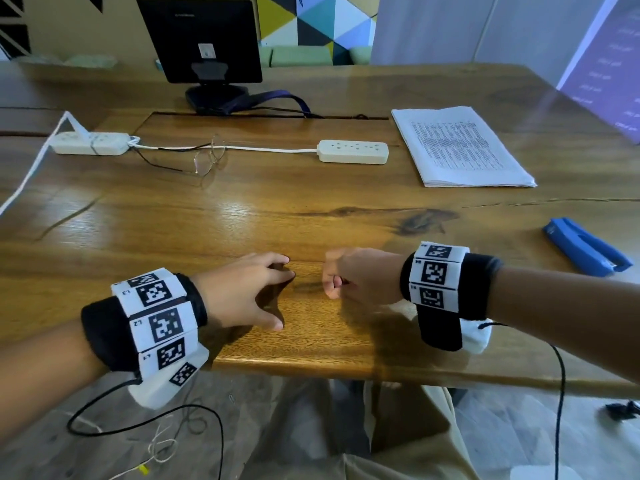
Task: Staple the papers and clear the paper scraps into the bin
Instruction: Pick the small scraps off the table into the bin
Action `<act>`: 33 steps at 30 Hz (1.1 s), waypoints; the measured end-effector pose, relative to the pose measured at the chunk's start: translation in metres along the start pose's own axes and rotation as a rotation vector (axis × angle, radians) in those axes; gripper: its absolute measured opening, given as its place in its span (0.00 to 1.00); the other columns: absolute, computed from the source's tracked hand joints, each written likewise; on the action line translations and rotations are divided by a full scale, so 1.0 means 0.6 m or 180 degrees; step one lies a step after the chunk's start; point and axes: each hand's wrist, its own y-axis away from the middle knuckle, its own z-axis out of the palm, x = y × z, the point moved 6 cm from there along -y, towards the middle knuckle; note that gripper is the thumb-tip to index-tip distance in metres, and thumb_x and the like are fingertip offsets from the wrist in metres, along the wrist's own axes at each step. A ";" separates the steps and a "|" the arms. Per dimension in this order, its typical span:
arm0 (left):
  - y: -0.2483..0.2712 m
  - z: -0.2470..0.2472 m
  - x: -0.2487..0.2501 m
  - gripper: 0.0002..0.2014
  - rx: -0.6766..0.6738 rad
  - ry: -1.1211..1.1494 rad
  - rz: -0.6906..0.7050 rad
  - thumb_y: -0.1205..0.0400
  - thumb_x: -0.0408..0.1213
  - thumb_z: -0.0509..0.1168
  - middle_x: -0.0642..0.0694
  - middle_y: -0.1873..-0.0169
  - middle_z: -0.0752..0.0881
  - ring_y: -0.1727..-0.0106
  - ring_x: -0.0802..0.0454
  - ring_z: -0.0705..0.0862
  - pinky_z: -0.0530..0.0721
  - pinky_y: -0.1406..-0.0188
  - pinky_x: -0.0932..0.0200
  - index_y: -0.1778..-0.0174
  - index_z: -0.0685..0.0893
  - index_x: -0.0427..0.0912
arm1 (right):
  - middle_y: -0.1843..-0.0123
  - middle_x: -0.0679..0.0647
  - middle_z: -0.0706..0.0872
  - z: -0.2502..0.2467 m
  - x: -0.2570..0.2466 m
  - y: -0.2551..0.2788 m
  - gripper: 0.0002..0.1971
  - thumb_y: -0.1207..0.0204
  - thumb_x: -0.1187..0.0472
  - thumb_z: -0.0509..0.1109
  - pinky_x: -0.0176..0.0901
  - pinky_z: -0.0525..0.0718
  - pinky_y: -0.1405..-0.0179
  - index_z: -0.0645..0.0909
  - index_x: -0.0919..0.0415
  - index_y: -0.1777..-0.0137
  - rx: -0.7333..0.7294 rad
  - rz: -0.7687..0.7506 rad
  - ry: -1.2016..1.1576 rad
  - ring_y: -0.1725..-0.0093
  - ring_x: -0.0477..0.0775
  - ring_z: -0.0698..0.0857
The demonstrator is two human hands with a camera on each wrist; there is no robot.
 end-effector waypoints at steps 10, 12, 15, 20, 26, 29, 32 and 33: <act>0.003 0.001 0.001 0.41 -0.0023 -0.0064 -0.0014 0.23 0.55 0.67 0.57 0.17 0.49 0.18 0.55 0.54 0.59 0.21 0.56 0.18 0.55 0.52 | 0.58 0.52 0.91 -0.025 0.035 0.001 0.07 0.29 0.63 0.76 0.41 0.89 0.53 0.87 0.56 0.51 0.0277 0.0317 -0.1480 0.59 0.49 0.88; 0.000 -0.001 -0.001 0.41 0.0006 -0.0068 -0.0016 0.24 0.55 0.68 0.56 0.18 0.51 0.18 0.54 0.55 0.59 0.21 0.56 0.18 0.56 0.52 | 0.61 0.51 0.90 -0.023 0.035 -0.001 0.08 0.30 0.63 0.77 0.36 0.88 0.62 0.88 0.59 0.51 0.0262 0.0377 -0.1546 0.65 0.46 0.87; -0.005 -0.003 0.001 0.42 0.0045 -0.0068 -0.0039 0.26 0.55 0.70 0.55 0.18 0.53 0.19 0.54 0.57 0.61 0.21 0.55 0.18 0.59 0.51 | 0.65 0.49 0.88 -0.024 0.029 -0.001 0.04 0.30 0.64 0.77 0.30 0.83 0.70 0.88 0.61 0.55 0.0308 0.0425 -0.1511 0.72 0.39 0.83; -0.005 -0.003 0.002 0.42 0.0084 -0.0047 -0.0063 0.26 0.54 0.71 0.55 0.18 0.54 0.18 0.54 0.56 0.60 0.21 0.55 0.19 0.59 0.51 | 0.59 0.52 0.89 -0.021 0.019 0.001 0.01 0.27 0.62 0.74 0.37 0.85 0.61 0.87 0.59 0.59 0.0246 0.0498 -0.1202 0.67 0.46 0.84; -0.002 -0.004 0.004 0.42 0.0079 -0.0038 -0.0076 0.26 0.54 0.70 0.55 0.18 0.53 0.18 0.53 0.56 0.60 0.21 0.55 0.18 0.59 0.51 | 0.49 0.56 0.89 -0.016 0.007 0.008 0.04 0.24 0.64 0.70 0.38 0.85 0.60 0.86 0.58 0.58 0.0332 0.0603 -0.0904 0.59 0.50 0.86; -0.003 -0.004 0.005 0.42 0.0063 -0.0073 -0.0080 0.26 0.54 0.70 0.54 0.18 0.53 0.18 0.53 0.56 0.60 0.21 0.55 0.18 0.59 0.50 | 0.52 0.56 0.91 -0.018 0.005 0.011 0.05 0.25 0.65 0.71 0.35 0.85 0.66 0.88 0.62 0.56 0.0446 0.0690 -0.0911 0.66 0.49 0.86; -0.003 -0.004 0.005 0.42 0.0074 -0.0093 -0.0085 0.26 0.54 0.70 0.54 0.18 0.53 0.18 0.53 0.56 0.60 0.21 0.55 0.18 0.59 0.51 | 0.56 0.57 0.92 -0.018 0.008 0.016 0.04 0.26 0.63 0.73 0.40 0.88 0.61 0.89 0.63 0.56 0.0555 0.0758 -0.1045 0.63 0.53 0.89; -0.003 -0.004 0.004 0.41 0.0077 -0.0093 -0.0085 0.26 0.53 0.70 0.54 0.18 0.54 0.18 0.53 0.56 0.60 0.21 0.55 0.18 0.59 0.51 | 0.56 0.56 0.92 -0.018 0.009 0.017 0.04 0.27 0.63 0.74 0.41 0.89 0.59 0.89 0.63 0.56 0.0585 0.0756 -0.1086 0.61 0.55 0.90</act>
